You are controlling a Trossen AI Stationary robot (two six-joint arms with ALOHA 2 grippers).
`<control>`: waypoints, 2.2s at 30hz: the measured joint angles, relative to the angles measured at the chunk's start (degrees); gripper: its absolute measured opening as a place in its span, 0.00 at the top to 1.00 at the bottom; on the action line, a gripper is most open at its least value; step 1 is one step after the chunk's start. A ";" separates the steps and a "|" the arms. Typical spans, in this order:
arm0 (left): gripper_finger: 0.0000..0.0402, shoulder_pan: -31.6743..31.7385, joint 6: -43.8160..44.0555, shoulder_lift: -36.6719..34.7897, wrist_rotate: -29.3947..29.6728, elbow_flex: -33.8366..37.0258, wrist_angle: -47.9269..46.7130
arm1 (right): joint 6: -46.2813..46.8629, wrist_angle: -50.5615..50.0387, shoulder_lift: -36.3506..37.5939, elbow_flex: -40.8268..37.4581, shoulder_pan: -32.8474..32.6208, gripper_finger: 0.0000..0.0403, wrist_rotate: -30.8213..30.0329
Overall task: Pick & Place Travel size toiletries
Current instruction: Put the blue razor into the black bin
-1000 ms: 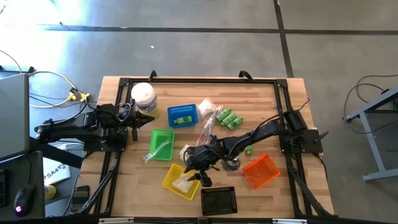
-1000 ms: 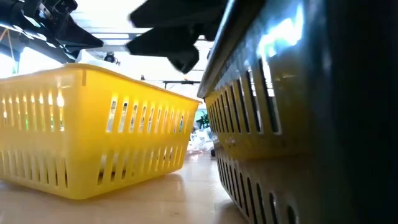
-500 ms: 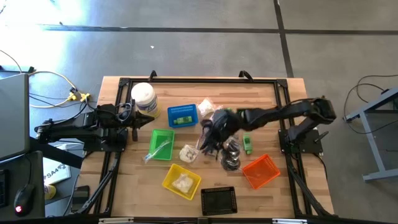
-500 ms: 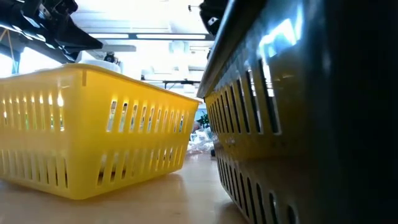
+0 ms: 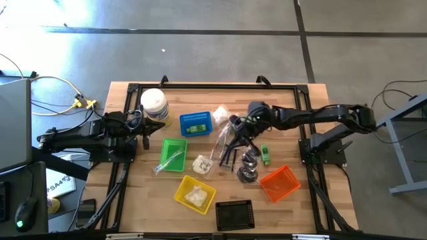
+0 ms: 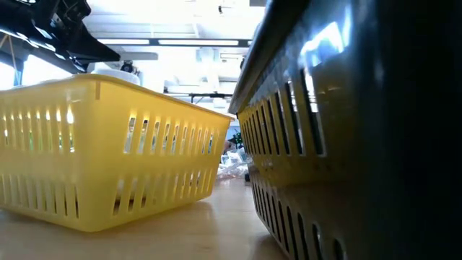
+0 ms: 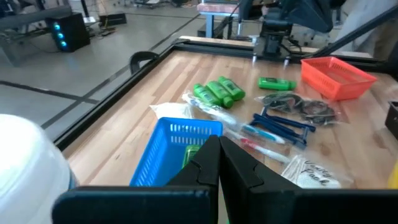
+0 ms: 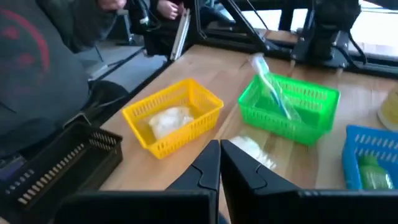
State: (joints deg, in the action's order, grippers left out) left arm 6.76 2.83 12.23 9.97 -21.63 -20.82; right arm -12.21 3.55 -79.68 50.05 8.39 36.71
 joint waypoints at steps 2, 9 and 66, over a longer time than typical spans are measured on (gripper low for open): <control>1.00 -0.02 0.14 0.00 0.03 0.00 -0.13 | 0.28 4.85 1.97 -4.04 0.01 0.99 0.75; 1.00 -0.02 0.42 0.00 0.43 0.00 -0.25 | 8.20 23.88 7.13 -17.89 0.02 0.99 -4.09; 1.00 -0.02 -0.86 0.01 1.73 0.00 0.24 | 22.92 -9.32 8.65 -14.36 3.01 0.99 -32.36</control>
State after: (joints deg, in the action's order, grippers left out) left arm 6.74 1.97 12.24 11.70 -21.63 -20.59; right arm 10.72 -5.77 -71.03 35.69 11.40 4.35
